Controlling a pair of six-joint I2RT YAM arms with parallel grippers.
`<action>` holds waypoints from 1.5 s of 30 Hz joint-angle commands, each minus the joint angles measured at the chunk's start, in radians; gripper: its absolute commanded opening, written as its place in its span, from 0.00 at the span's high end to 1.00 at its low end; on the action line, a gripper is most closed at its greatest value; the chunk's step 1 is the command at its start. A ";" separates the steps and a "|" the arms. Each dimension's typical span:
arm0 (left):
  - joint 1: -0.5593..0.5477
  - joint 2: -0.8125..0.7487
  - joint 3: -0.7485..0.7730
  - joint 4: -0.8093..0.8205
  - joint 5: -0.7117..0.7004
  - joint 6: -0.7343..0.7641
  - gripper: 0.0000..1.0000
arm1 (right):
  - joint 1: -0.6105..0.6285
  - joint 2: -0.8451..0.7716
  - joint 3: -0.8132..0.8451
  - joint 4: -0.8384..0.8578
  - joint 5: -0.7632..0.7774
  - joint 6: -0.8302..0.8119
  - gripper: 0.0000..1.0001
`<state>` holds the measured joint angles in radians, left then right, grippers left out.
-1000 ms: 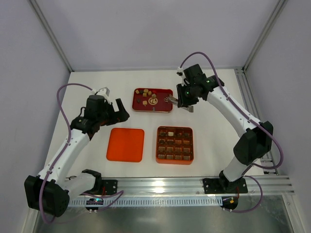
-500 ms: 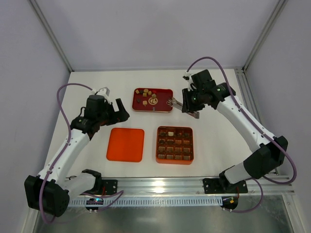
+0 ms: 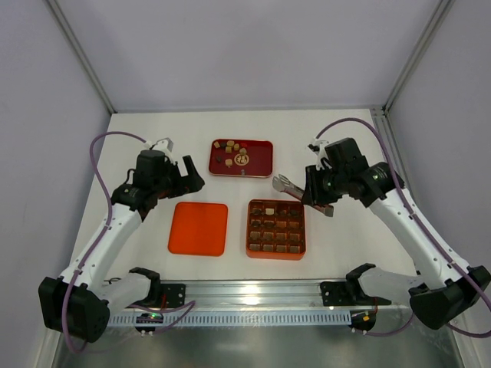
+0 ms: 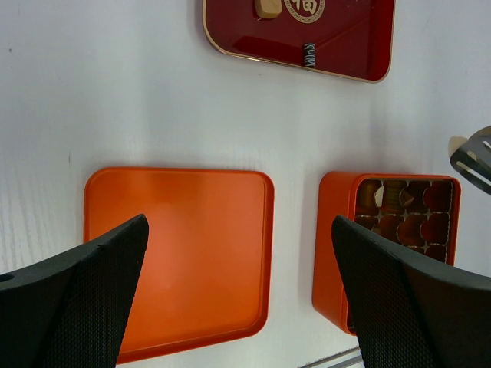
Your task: Pack the chocolate
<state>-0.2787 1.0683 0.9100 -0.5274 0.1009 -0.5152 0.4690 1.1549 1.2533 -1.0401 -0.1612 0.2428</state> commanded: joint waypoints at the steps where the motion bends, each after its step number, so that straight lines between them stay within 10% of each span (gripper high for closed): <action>1: 0.003 -0.002 0.001 0.032 0.016 0.003 0.00 | -0.001 -0.075 -0.041 -0.015 -0.044 0.039 0.66; 45: 0.003 0.015 0.000 0.029 0.005 0.006 0.00 | 0.026 -0.337 -0.281 -0.089 -0.087 0.119 0.65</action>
<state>-0.2787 1.0824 0.9096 -0.5274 0.1017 -0.5152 0.4862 0.8204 0.9676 -1.1725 -0.2386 0.3473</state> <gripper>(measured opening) 0.996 0.349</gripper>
